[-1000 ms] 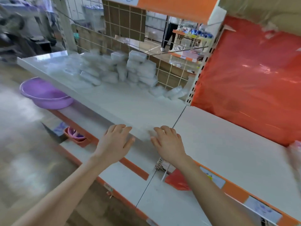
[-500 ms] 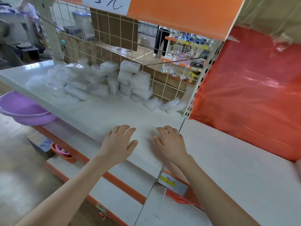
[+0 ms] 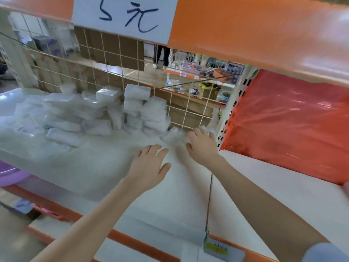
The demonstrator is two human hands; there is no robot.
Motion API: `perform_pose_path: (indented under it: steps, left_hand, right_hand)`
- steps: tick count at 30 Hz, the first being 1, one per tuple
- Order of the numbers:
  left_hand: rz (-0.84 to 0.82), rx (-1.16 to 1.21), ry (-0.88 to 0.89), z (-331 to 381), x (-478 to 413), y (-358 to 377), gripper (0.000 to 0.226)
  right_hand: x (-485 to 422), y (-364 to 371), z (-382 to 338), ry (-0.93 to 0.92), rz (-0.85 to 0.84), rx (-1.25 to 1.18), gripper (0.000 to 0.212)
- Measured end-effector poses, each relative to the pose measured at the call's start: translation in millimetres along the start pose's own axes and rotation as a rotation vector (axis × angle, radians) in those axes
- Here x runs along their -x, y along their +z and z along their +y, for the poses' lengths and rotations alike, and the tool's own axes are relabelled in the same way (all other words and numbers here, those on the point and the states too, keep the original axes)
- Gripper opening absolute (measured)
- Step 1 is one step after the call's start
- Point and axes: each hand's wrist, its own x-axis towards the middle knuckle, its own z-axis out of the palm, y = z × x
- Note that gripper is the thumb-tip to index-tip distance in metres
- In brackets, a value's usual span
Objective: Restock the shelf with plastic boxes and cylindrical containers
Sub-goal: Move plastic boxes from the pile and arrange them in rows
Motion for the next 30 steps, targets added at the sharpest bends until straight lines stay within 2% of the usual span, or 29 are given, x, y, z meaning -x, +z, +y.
perform_pose_path:
  steps: [7, 13, 19, 24, 27, 30]
  left_hand:
    - [-0.022, 0.005, 0.136, -35.9, -23.8, -8.6, 0.048]
    - [-0.083, 0.015, 0.214, -53.8, -39.2, -7.0, 0.048]
    - [-0.119, 0.05, 0.275, -62.0, -49.5, 1.1, 0.047]
    - [-0.182, 0.113, 0.311, -62.3, -53.5, 14.0, 0.047]
    - [-0.202, 0.202, 0.306, -59.1, -55.8, 17.6, 0.049]
    - [-0.22, 0.273, 0.288, -55.8, -55.3, 21.2, 0.051]
  right_hand:
    - [-24.8, 18.2, 11.2, 0.161, -0.124, 0.157, 0.047]
    - [-16.7, 30.8, 7.4, 0.198, 0.005, 0.227, 0.054]
    - [4.9, 42.8, 0.5, 0.336, 0.012, 0.191, 0.043]
    - [31.1, 40.9, -17.6, 0.294, 0.128, 0.087, 0.039]
    - [49.5, 44.6, -33.5, 0.212, 0.255, 0.077, 0.041]
    - [63.0, 45.3, -44.3, 0.178, 0.282, -0.026, 0.045]
